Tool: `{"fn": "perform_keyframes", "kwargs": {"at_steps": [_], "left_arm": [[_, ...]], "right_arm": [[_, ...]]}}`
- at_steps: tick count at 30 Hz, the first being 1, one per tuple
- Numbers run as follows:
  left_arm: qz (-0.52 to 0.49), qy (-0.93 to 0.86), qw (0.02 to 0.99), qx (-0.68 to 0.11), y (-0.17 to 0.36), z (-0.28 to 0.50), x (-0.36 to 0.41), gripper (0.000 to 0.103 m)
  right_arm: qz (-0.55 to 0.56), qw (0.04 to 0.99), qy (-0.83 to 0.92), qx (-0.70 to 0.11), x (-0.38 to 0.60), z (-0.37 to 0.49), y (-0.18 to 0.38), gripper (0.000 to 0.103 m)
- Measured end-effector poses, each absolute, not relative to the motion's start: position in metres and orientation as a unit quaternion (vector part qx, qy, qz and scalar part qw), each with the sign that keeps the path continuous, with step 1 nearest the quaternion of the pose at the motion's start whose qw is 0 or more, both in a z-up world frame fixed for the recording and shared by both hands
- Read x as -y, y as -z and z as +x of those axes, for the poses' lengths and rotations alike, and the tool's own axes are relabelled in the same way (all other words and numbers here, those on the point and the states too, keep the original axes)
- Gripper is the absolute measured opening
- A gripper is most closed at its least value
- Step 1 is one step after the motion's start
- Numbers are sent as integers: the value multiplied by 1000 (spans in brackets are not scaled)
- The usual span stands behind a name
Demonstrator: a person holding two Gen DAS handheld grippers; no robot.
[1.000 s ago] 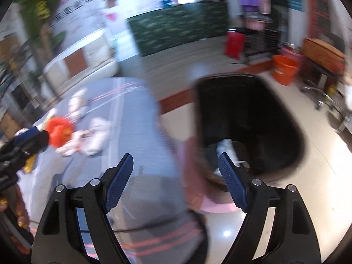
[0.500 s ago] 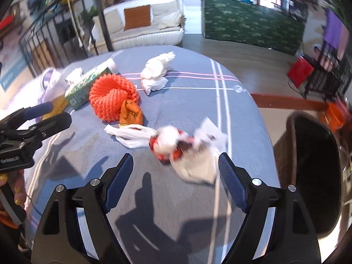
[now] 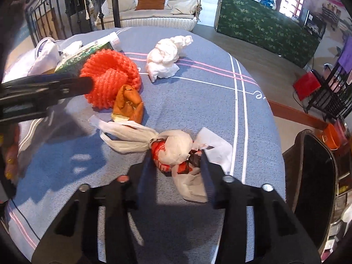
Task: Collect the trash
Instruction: 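Grasp the white plastic bag bundle with the right tool, then grasp the orange mesh net with the left tool while the right tool carries the bag to the bin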
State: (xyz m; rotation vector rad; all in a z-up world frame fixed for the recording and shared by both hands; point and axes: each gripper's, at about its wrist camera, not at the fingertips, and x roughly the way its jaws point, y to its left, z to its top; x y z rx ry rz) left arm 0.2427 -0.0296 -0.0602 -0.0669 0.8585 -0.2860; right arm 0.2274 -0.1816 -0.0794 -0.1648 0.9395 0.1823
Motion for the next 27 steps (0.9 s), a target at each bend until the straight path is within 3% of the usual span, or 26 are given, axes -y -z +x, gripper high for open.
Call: {"fn": "perform_keyframes", "kwargs": {"at_steps": [4,9,10,18,27], "left_arm": [[-56,142,893,-423,65,250,28,59],[-79,154,888,-426,68,252,24,27],[-80,154,889,-424,67,251,25,24],[-98,158,898,-400,56,232,11,13],[-92,156,918,-353,24,196,8,13]], "right_arm": [[-76,886,-89,-449,183,221,80,28],[-62,890,-91,-442,185,216,78,25],[-61,890,-92,-442,183,216,78,25],[-40,896,-92,-434,188,203,71,25],[5,906,-83,-414,203,179,62,25]]}}
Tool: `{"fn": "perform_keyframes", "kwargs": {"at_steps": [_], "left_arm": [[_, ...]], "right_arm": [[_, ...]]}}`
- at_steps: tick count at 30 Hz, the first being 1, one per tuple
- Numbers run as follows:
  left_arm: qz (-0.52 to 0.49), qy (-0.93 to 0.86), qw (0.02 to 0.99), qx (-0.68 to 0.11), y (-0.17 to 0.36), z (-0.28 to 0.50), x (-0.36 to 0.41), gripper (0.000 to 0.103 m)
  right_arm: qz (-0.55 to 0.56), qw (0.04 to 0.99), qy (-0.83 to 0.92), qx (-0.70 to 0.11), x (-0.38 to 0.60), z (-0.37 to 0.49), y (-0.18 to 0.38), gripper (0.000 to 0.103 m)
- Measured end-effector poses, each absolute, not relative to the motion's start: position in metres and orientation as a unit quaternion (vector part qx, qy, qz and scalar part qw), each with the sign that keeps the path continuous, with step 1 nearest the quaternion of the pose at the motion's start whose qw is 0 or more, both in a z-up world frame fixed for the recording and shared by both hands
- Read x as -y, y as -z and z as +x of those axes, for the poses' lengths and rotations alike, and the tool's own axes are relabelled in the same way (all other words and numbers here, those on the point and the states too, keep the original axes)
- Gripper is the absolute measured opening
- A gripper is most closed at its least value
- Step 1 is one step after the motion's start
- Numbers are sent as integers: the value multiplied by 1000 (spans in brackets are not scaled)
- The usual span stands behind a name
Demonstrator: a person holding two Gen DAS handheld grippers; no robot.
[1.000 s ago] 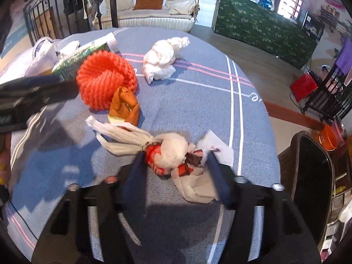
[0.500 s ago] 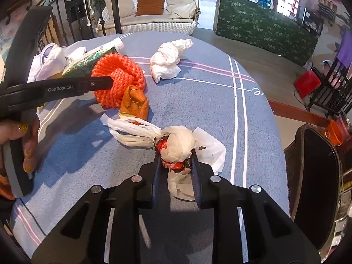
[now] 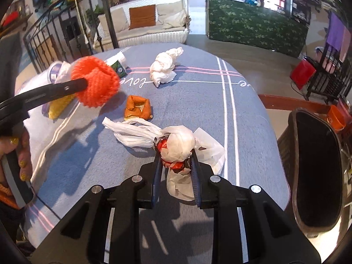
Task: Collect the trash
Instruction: 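Grasp the orange mesh net with the left tool while the right tool carries the bag to the bin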
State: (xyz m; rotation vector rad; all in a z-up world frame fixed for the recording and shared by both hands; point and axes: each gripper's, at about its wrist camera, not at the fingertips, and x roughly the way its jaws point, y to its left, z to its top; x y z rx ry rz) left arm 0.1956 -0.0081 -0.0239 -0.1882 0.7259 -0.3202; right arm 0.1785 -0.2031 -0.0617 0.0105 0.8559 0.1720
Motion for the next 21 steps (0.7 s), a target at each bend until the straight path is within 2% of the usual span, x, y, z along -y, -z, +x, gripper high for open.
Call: {"fn": "perform_keyframes", "kwargs": {"at_steps": [9,21], "left_arm": [[-73,206,919,-327,7,172,43,13],[-23,318,894,-313,8,156,132,13]], "right_arm": [[73,921,-26,-381,246,158,52,25],[124,925,103,-345,338,133,46,25]]}}
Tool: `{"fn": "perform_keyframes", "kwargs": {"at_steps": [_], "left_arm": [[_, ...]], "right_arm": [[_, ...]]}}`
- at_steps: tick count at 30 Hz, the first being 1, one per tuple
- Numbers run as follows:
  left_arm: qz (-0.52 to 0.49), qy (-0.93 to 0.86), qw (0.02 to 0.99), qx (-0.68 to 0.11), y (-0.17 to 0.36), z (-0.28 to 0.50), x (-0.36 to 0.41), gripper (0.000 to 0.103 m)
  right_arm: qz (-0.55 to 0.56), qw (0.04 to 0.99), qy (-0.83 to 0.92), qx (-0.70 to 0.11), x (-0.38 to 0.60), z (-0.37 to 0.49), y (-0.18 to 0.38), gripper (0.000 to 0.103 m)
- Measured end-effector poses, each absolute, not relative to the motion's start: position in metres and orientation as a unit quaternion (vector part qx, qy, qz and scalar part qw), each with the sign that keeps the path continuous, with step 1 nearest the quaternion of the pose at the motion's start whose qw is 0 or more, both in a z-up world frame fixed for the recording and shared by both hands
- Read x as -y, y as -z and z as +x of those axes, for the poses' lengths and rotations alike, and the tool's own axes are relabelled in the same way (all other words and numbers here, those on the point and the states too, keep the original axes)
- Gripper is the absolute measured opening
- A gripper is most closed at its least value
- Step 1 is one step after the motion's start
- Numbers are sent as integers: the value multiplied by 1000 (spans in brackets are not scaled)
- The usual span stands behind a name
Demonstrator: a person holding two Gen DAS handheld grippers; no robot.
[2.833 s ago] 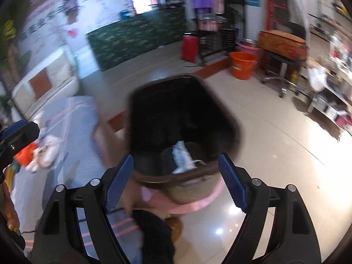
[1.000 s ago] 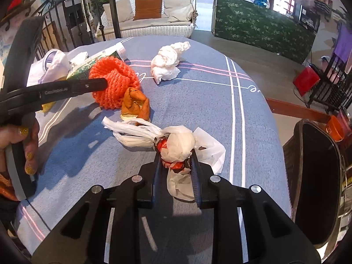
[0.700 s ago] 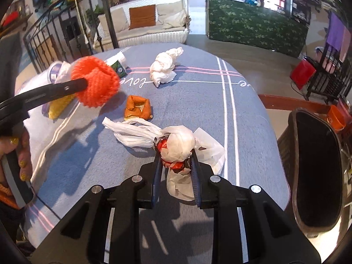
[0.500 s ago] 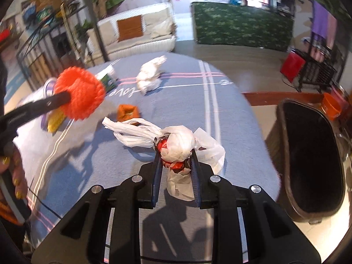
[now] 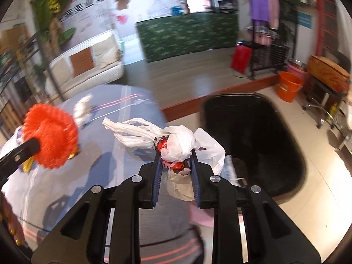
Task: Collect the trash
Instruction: 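Grasp the orange mesh net with the left tool while the right tool carries the bag to the bin, then open the right tool over the bin while the left tool drops the net in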
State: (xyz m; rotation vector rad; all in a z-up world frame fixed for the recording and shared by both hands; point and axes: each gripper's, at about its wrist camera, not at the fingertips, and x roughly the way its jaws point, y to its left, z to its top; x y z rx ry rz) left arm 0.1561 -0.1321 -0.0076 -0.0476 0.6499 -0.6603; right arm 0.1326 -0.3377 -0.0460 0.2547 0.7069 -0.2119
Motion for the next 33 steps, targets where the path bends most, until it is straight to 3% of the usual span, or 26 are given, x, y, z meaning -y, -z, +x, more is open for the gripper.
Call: {"fn": "perform_keyframes", "kwargs": {"at_steps": [10,19,22,24,33], "left_arm": [[11,382,868,-318,14,153,196,13],[37,408,852,-327,21,149,230,13],[43,414,846,-335,26,150,237,13],[48,417,842,-339,29,153,240,13],[55,427,829,-357,31,169,265,13]], "right_arm": [[164,892,194,-374,429,148,81,25],[190,866,205,-414,453,174,130,27],[197,860,211,-421,457,176,139,39],[199,859,217,-420,459,177,141,60],[171,872,240,-390,450,151,120,63]]}}
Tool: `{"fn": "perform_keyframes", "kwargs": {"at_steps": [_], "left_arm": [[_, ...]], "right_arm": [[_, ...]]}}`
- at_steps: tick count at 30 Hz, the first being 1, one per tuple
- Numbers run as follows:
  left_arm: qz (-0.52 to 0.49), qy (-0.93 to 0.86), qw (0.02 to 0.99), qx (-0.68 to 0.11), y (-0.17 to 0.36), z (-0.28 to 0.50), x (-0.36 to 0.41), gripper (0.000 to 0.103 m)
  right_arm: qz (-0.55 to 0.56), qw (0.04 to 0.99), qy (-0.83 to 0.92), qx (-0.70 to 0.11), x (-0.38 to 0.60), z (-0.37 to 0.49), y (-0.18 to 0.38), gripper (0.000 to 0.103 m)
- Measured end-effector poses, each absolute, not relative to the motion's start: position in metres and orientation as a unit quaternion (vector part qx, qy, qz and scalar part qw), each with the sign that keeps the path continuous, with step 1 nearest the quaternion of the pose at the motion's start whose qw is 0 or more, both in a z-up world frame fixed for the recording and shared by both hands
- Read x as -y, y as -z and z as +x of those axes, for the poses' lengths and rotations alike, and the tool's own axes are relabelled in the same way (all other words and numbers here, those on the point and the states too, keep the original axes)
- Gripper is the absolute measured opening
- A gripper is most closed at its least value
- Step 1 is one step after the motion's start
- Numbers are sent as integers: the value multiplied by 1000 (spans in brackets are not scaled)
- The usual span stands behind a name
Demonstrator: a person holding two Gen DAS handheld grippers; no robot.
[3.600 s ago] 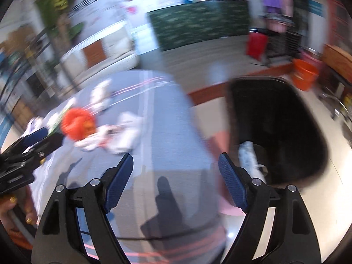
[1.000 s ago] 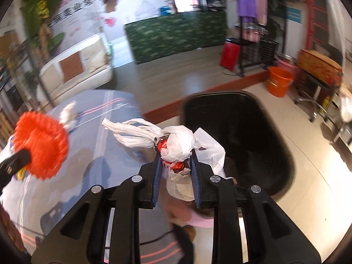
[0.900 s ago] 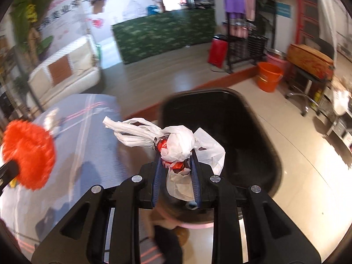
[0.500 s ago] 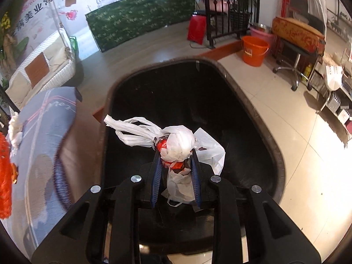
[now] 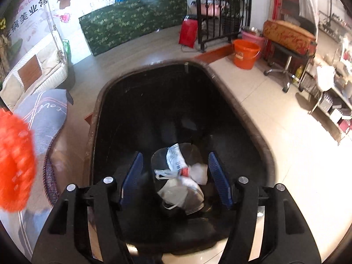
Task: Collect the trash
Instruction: 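Open the right tool over the bin while the left tool drops the net in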
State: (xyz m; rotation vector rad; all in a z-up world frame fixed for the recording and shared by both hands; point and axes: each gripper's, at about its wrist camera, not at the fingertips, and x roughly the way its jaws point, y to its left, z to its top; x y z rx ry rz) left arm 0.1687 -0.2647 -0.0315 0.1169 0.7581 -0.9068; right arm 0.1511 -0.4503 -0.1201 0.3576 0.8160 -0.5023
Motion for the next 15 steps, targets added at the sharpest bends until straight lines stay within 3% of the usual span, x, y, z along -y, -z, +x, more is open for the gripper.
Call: {"fn": "perform_keyframes", "kwargs": {"at_steps": [15], "left_arm": [[99,468,779,-406,60,178,337,13]], "right_arm": [[175,877,290,-341,445,60,95,67]]}}
